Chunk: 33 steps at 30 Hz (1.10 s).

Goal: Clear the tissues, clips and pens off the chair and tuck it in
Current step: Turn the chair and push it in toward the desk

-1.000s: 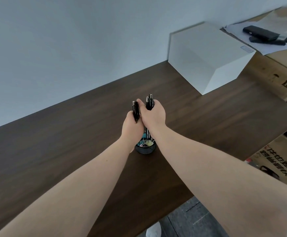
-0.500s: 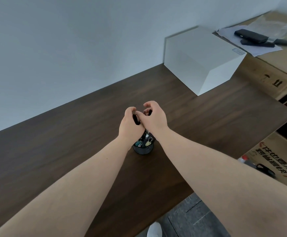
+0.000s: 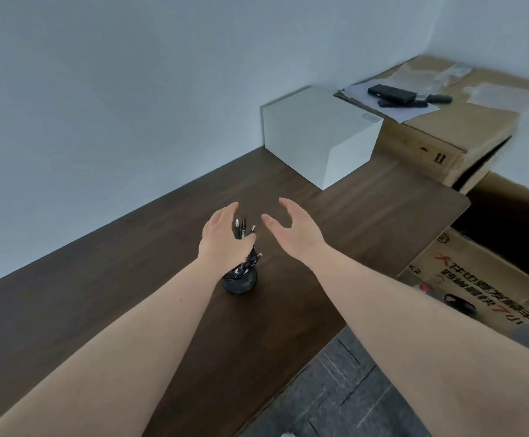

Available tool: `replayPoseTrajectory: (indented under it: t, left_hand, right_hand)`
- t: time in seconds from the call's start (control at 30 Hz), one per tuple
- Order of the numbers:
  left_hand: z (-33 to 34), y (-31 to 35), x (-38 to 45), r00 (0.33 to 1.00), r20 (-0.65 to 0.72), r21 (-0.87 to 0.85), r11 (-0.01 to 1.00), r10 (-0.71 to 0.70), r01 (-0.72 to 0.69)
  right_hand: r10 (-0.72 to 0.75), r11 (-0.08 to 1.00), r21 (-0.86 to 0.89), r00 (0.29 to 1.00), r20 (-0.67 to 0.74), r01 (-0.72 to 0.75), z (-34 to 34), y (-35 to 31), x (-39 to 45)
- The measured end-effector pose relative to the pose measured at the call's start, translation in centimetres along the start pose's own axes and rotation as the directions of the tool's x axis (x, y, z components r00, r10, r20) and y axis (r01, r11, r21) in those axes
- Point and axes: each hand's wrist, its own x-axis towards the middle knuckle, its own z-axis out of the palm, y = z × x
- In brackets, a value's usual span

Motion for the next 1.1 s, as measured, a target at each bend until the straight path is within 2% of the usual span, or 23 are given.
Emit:
replayPoseTrajectory:
  t: [0.23, 0.37, 0.47, 0.6, 0.8, 0.97, 1.1]
  left_hand:
    - [4.2, 7.6, -5.9, 0.993, 0.04, 0.053, 0.993, 0.108, -0.11]
    - [10.1, 14.3, -12.2, 0.972, 0.153, 0.077, 0.979, 0.177, -0.19]
    - [15.4, 19.9, -16.6, 0.926, 0.256, 0.075, 0.95, 0.277, -0.304]
    - [23.2, 26.7, -22.6, 0.829, 0.389, 0.013, 0.898, 0.401, -0.44]
    - [33.7, 34.1, -31.0, 0.672, 0.572, -0.005, 0.822, 0.47, -0.57]
    - [41.1, 36.8, -36.8, 0.464, 0.751, -0.021, 0.72, 0.469, -0.694]
    - [45.5, 37.7, -41.9, 0.343, 0.842, -0.002, 0.637, 0.417, -0.771]
  right_hand:
    - [0.051, 0.998, -0.024, 0.996, -0.069, -0.053, -9.5, 5.5, -7.5]
    - [0.152, 0.988, -0.021, 0.981, -0.124, -0.155, -17.1, 12.2, -15.2]
    - [0.233, 0.969, -0.034, 0.952, -0.199, -0.245, -23.3, 17.3, -21.2]
    - [0.35, 0.925, -0.029, 0.882, -0.314, -0.378, -30.9, 24.0, -29.0]
    - [0.548, 0.806, 0.07, 0.697, -0.462, -0.587, -38.6, 32.9, -40.0]
    - [0.669, 0.623, 0.11, 0.455, -0.588, -0.774, -41.0, 39.2, -48.7]
    - [0.717, 0.47, 0.172, 0.261, -0.646, -0.866, -41.5, 43.5, -55.4]
